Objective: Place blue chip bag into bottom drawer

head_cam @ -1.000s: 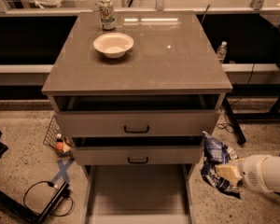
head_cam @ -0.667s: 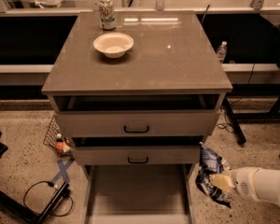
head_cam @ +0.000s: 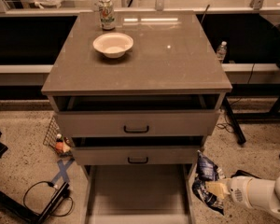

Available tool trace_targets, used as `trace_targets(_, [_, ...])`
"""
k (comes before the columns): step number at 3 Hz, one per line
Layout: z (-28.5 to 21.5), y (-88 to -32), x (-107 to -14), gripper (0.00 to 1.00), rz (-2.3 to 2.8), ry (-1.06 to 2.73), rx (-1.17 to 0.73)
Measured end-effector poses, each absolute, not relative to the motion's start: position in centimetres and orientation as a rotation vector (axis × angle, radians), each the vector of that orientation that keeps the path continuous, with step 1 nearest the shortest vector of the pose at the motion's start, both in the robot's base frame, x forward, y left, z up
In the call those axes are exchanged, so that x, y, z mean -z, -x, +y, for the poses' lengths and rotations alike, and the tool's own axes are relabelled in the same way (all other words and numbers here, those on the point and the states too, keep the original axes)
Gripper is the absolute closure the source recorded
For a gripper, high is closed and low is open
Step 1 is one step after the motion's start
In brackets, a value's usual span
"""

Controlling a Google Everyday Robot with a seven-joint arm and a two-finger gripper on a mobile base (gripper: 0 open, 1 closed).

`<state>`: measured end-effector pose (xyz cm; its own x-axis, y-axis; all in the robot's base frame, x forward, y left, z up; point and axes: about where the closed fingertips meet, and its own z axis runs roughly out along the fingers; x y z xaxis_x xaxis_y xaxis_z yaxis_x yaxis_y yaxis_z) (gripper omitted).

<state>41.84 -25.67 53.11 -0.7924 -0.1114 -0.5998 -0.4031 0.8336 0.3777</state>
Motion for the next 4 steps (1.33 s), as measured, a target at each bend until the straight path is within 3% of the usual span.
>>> trace_targets(2, [-22.8,-43.2,-46.6,1.0,2.535,0.383,-0.692])
trace_targets(4, [-18.7,-45.4,-32.0,1.0,2.679,0.298,-0.9])
